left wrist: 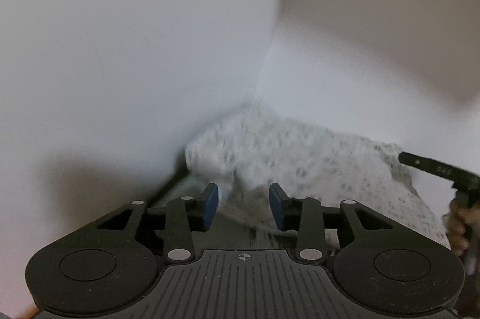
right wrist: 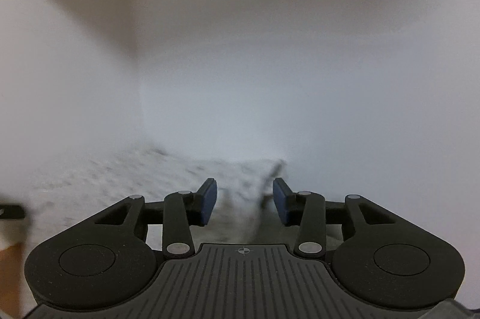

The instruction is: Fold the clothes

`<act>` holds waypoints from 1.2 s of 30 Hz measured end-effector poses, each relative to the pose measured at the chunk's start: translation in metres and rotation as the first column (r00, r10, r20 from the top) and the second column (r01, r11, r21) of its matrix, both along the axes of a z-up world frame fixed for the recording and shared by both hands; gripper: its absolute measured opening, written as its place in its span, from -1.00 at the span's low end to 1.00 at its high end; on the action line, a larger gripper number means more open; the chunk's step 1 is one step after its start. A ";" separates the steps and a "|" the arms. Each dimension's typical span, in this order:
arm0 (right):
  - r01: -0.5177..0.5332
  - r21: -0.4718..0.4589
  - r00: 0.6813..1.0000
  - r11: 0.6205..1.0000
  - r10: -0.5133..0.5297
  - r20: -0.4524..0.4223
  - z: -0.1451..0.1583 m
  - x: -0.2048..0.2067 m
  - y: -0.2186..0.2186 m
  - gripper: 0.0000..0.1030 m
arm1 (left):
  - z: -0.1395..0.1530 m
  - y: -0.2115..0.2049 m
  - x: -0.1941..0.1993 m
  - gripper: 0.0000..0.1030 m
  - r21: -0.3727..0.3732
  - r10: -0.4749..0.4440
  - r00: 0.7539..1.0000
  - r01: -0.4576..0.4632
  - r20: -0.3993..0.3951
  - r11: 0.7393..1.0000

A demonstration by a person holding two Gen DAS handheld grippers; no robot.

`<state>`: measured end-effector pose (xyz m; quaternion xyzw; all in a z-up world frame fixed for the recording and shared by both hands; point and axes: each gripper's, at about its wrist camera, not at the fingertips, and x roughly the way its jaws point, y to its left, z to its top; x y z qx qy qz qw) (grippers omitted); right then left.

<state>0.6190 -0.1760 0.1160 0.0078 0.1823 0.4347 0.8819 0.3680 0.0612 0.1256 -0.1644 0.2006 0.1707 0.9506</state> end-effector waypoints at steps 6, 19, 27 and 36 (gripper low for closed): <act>-0.227 -0.052 0.974 0.973 0.227 0.014 0.011 -0.064 0.013 -0.10 | 0.021 -0.009 0.033 -0.09 0.080 -0.027 1.000 0.027 -0.009 0.996; -0.273 -0.187 0.955 0.943 0.290 0.064 -0.003 -0.138 -0.009 -0.22 | -0.021 0.019 0.044 -0.21 0.059 0.024 0.994 -0.017 -0.110 0.998; -0.261 -0.173 0.958 0.949 0.278 0.077 0.011 -0.169 -0.032 0.27 | 0.013 -0.016 0.003 0.50 0.142 0.023 0.992 -0.005 -0.126 0.990; -0.293 -0.110 0.956 0.950 0.293 -0.019 0.023 -0.232 -0.039 0.76 | 0.048 -0.059 -0.095 1.00 0.169 -0.008 0.993 0.029 -0.120 0.985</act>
